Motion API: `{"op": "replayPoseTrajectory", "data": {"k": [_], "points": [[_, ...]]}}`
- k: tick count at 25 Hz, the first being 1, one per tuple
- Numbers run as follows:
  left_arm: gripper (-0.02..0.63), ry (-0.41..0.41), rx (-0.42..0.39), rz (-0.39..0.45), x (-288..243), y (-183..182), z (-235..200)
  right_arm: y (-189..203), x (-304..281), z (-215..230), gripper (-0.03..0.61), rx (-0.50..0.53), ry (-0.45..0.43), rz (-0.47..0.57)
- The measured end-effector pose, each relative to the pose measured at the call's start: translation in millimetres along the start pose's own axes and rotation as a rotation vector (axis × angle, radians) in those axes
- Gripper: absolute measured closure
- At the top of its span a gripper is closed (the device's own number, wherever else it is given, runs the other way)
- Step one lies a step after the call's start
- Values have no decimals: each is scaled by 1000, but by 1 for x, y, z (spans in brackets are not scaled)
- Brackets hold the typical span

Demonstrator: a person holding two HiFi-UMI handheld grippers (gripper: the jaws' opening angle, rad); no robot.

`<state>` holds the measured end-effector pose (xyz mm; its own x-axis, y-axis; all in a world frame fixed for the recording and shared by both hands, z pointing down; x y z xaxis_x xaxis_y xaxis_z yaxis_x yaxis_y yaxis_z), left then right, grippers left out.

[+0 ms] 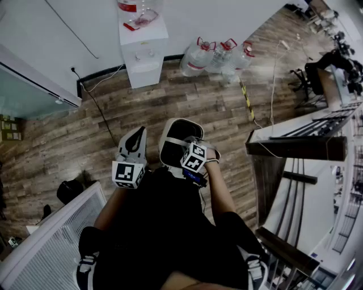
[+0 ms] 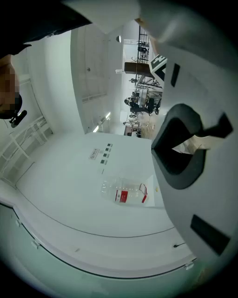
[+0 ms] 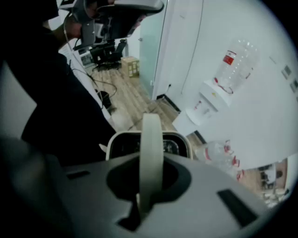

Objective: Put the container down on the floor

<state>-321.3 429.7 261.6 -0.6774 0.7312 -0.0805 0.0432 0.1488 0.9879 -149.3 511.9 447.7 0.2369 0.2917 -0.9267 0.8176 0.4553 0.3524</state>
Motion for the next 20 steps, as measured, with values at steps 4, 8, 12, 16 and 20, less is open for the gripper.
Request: {"op": "replayPoseTrajectory", "data": {"k": [4,8,12,16,20], "points": [[588,4,5,5,3,-3,4,2,2,-3,546,-1,-4,0],[588,2,6,-4,6,0,7,5,1,-8,546,-3,-12,-4],[588,-3,7,-4,5,1,8,6,-1,-10,546,-18,-20,1],[588,-5,10,-6,3,3,16,10,1,-10,546,-38,-22,19],[588,-12,2,-9,1,1,26,18,4,-10,546,-52,-16,31]]}}
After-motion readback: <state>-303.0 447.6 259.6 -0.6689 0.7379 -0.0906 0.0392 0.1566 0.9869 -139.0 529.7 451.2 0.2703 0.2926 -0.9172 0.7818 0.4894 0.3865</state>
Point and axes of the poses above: the fingertips, and each gripper's own axes: x backward along the fingers, z to its right, y out of its underside, the point moved 3 cm from there along x, backward along the fingers, and after that the axes turned 4 degrees about z, right-handed, at the moved point
